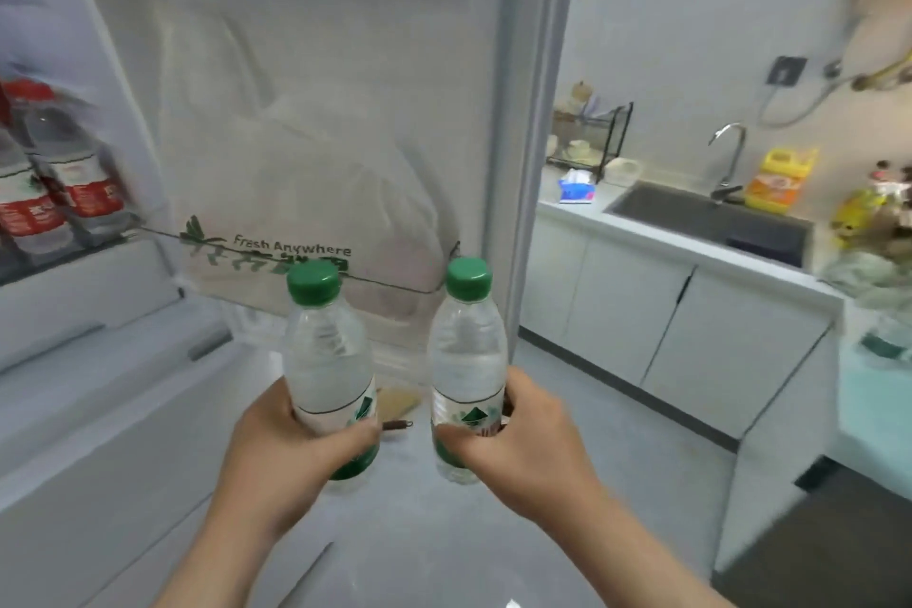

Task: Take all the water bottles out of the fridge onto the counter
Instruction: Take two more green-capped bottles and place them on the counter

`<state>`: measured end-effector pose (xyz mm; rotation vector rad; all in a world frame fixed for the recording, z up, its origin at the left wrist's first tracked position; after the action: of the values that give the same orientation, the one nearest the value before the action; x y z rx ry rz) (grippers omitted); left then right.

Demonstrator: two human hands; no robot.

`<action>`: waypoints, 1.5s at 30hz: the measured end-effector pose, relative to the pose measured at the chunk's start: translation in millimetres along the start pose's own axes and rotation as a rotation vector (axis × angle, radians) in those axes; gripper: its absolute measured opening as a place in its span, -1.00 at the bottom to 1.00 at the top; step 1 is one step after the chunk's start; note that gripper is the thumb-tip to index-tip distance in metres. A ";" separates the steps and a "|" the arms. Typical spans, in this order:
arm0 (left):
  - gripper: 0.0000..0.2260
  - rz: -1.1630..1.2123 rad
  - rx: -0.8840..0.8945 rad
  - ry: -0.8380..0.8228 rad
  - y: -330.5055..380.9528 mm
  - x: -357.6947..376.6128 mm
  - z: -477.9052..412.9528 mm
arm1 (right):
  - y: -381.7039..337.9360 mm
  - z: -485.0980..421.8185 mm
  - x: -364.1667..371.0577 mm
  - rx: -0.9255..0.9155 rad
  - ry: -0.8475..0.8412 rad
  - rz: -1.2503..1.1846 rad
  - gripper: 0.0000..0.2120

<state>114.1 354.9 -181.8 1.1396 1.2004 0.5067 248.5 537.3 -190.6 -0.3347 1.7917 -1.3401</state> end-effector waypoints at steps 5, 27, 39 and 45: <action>-0.66 -0.008 0.087 -0.136 46.5 77.4 9.9 | 33.0 22.8 -85.5 0.032 0.169 -0.006 -0.63; -0.70 0.090 0.310 -0.686 267.5 484.6 118.0 | 220.5 116.9 -466.2 0.309 0.783 0.032 -0.67; -0.64 0.062 0.366 -0.877 324.2 687.1 64.0 | 327.2 46.1 -586.3 0.455 0.938 0.035 -0.64; -0.68 0.016 0.434 -0.937 350.0 773.1 17.5 | 365.6 -21.0 -632.1 0.505 0.962 -0.006 -0.68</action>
<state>479.3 1119.7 -229.4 1.5058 0.4718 -0.3018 709.7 1103.1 -217.0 0.6961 2.0464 -2.0903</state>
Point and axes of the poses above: each hand's wrist, its own z-axis away from the middle knuckle, its own x-axis out of the palm, y = z × x, the point moved 6 cm from there along -z, towards the middle knuckle, and after that the axes turned 5 degrees about -z, right-handed, at the moved point
